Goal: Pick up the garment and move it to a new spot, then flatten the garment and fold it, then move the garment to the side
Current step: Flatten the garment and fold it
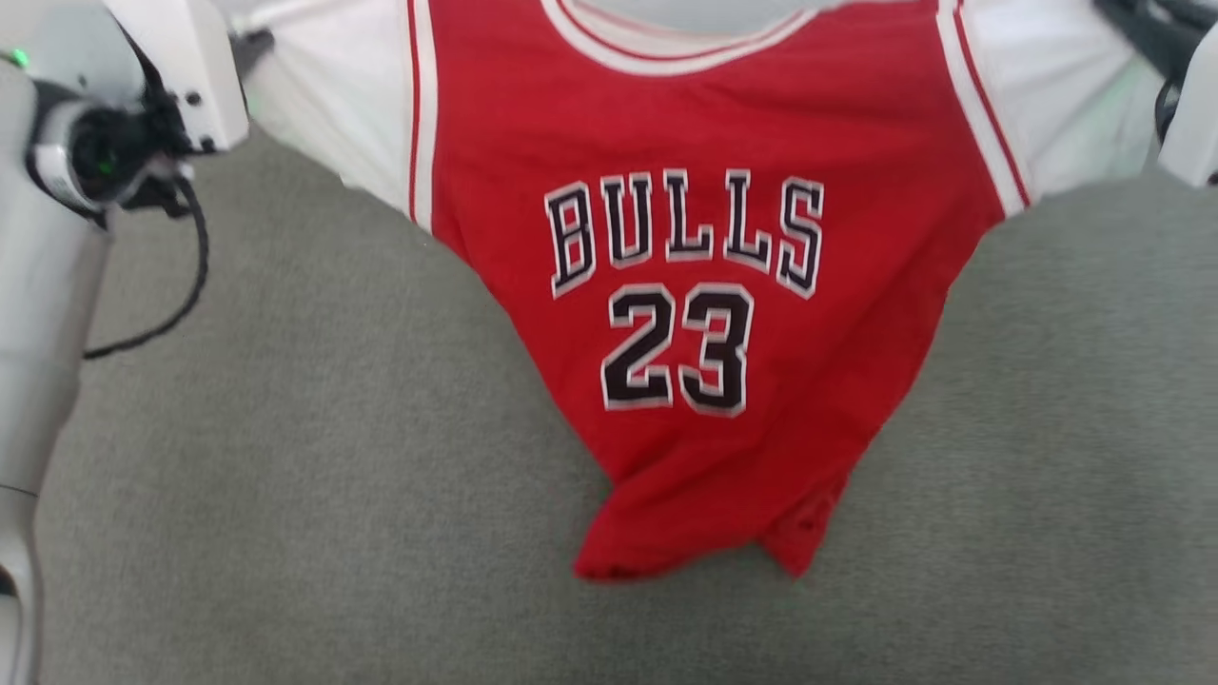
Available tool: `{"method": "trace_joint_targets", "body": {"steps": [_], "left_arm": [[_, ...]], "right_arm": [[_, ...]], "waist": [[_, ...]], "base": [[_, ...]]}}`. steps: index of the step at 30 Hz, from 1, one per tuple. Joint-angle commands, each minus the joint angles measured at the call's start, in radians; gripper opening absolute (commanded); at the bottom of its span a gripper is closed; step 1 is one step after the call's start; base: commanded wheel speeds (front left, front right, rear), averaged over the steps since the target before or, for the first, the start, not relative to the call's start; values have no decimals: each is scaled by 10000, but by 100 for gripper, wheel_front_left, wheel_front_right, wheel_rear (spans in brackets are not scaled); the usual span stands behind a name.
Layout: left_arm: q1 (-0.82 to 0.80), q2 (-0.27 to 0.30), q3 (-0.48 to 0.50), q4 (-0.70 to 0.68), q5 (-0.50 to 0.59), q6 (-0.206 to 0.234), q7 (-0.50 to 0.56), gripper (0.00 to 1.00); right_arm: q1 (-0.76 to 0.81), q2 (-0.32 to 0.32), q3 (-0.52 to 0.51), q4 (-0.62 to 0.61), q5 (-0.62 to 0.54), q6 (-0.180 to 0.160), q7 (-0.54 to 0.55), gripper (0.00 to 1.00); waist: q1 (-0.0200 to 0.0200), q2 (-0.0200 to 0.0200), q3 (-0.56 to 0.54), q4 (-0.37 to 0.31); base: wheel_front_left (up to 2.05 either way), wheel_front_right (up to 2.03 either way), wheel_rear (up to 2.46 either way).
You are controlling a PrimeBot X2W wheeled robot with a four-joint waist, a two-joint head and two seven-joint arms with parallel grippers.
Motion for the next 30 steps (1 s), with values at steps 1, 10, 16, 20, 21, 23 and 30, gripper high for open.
{"method": "trace_joint_targets", "body": {"steps": [1,10,16,20,21,23,30], "left_arm": [[-206,142,95,-258,44,172,103,0],[-543,292,247,-967,-91,818,618,0],[-798,446,149,-1545,174,1023,782,0],[-1126,347,181,-1738,254,971,453,0],[-1236,272,223,-1724,239,967,287,0],[-1521,211,243,-1649,426,949,-138,0],[-3205,-213,405,-1002,1136,580,-2255,0]], "right_arm": [[-206,174,-148,-204,-101,-11,-103,0],[-657,681,-425,-427,-263,-11,92,0],[-1004,958,-456,-308,-527,-11,148,0],[-1488,1103,-568,165,-1049,-11,-354,0],[-1681,1118,-539,297,-1252,-9,-572,0],[-2012,1246,-487,719,-1551,-11,-983,0],[-4099,1676,-186,2456,-3034,-11,-3387,0]], "waist": [[0,0,-518,-346],[0,0,-1352,-631],[0,0,-1462,-751],[0,0,-1095,-757],[0,0,-941,-746],[0,0,-562,-734],[0,0,1099,-662]], "base": [[0,0,0],[0,0,0],[0,0,0],[0,0,0],[0,0,0],[0,0,0],[0,0,0]]}}
